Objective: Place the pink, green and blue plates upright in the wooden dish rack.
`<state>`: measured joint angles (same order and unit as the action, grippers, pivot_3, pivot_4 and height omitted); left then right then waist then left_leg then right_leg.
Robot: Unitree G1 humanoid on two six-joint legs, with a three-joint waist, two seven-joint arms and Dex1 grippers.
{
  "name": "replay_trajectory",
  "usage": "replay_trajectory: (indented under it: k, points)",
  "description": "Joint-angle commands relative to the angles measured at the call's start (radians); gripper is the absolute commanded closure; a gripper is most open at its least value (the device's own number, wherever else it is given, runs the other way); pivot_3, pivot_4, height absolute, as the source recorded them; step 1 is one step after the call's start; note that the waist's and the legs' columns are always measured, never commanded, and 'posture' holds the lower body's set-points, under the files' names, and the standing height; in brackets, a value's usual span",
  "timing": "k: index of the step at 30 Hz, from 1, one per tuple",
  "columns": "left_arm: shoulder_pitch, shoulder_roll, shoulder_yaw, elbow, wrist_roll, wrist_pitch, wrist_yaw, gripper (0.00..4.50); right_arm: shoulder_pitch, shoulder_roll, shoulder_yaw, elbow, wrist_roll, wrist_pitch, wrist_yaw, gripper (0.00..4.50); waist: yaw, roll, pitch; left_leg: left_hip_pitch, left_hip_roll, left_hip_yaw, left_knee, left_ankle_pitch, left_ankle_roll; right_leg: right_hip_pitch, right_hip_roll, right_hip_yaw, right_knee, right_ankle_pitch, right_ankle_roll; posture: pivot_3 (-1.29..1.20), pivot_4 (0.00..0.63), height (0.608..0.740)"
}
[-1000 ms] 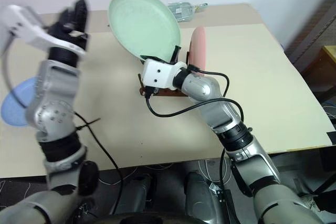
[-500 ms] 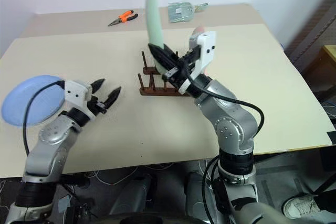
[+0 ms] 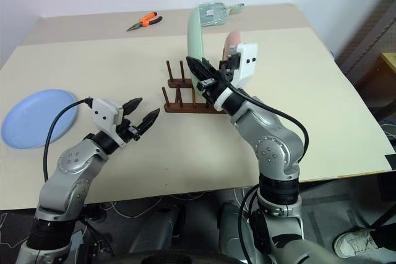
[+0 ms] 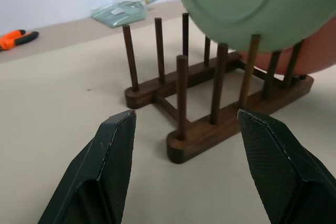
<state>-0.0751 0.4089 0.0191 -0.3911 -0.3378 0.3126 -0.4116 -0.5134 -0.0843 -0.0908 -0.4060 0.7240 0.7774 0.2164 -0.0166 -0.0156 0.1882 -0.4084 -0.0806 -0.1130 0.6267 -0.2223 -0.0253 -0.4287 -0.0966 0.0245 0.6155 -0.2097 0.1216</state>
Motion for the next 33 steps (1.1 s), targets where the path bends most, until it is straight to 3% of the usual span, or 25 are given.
replay_trajectory:
  k: [1, 4, 7, 8, 12, 16, 19, 23, 28, 33]
  points:
    - [-0.008, -0.005, 0.002, -0.035, 0.009, -0.009, -0.003, 1.27, -0.035, -0.006, -0.004, -0.007, 0.012, 0.001, -0.013, 3.77, 0.000, 0.000, 0.000, 0.000, 0.000, 0.000, 0.000, 0.000, 0.000, 0.000, 0.000, 0.000, 0.000, 0.000, 0.000, 0.00, 0.150, 0.732]
    - [-0.010, -0.009, 0.003, -0.031, 0.010, -0.003, -0.003, 1.27, -0.055, -0.037, 0.025, -0.007, -0.041, -0.034, -0.001, 2.50, 0.000, 0.000, 0.000, 0.000, 0.000, 0.000, 0.000, 0.000, 0.000, 0.000, 0.000, 0.000, 0.000, 0.000, 0.000, 0.00, 0.150, 0.732]
    - [-0.011, -0.015, 0.017, -0.021, 0.008, 0.010, 0.008, 0.34, -0.083, -0.138, 0.118, -0.025, -0.194, -0.122, 0.054, 0.92, 0.000, 0.000, 0.000, 0.000, 0.000, 0.001, 0.000, 0.000, 0.000, 0.000, 0.000, 0.000, 0.000, 0.000, 0.000, 0.00, 0.150, 0.732]
    - [-0.011, -0.016, 0.023, -0.018, 0.007, 0.011, 0.011, 0.04, -0.092, -0.165, 0.139, -0.026, -0.231, -0.150, 0.069, 0.90, 0.001, 0.000, 0.000, 0.000, 0.000, 0.001, 0.000, 0.000, 0.000, 0.000, 0.000, 0.000, 0.000, 0.000, 0.000, 0.00, 0.150, 0.732]
    - [-0.026, -0.046, 0.096, 0.018, 0.003, 0.022, 0.087, 0.04, -0.135, -0.257, 0.189, -0.022, -0.357, -0.255, 0.125, 0.90, 0.000, 0.000, 0.000, 0.000, 0.000, 0.001, 0.000, 0.000, 0.000, 0.000, 0.000, 0.000, 0.000, 0.000, 0.000, 0.00, 0.150, 0.732]
    - [-0.096, -0.101, 0.239, 0.107, 0.046, 0.056, 0.304, 0.04, -0.179, -0.318, 0.224, 0.006, -0.451, -0.351, 0.191, 0.90, 0.000, 0.000, 0.000, 0.000, 0.000, 0.001, 0.001, 0.000, 0.000, 0.000, 0.000, 0.000, 0.000, 0.000, 0.001, 0.00, 0.150, 0.732]
    - [-0.167, -0.183, 0.421, 0.145, -0.014, 0.143, 0.525, 0.00, -0.191, -0.324, 0.244, 0.003, -0.450, -0.349, 0.244, 0.05, 0.001, -0.002, -0.001, 0.000, 0.001, 0.000, 0.001, 0.000, 0.000, 0.001, 0.001, -0.001, 0.000, 0.000, 0.001, 0.00, 0.150, 0.732]
    - [-0.159, -0.172, 0.505, 0.133, 0.022, 0.130, 0.591, 0.00, -0.181, -0.344, 0.310, 0.032, -0.561, -0.432, 0.268, 0.05, 0.004, -0.002, -0.001, 0.000, 0.000, 0.000, 0.001, 0.000, 0.000, 0.001, 0.000, -0.001, 0.000, 0.000, 0.001, 0.00, 0.150, 0.732]
    - [-0.206, -0.198, 0.744, 0.113, 0.052, 0.126, 0.898, 0.00, -0.183, -0.309, 0.360, 0.061, -0.546, -0.494, 0.370, 0.05, 0.001, -0.003, -0.001, 0.000, 0.001, 0.000, 0.001, 0.000, 0.000, 0.001, 0.001, -0.001, 0.000, 0.001, 0.001, 0.00, 0.150, 0.732]
    - [-0.252, -0.243, 0.882, 0.084, -0.060, 0.276, 1.040, 0.00, -0.185, -0.254, 0.386, 0.083, -0.578, -0.525, 0.379, 0.05, 0.008, -0.003, -0.001, 0.000, 0.000, 0.000, 0.002, 0.000, -0.001, 0.002, 0.000, -0.001, 0.000, 0.001, 0.001, 0.00, 0.150, 0.732]
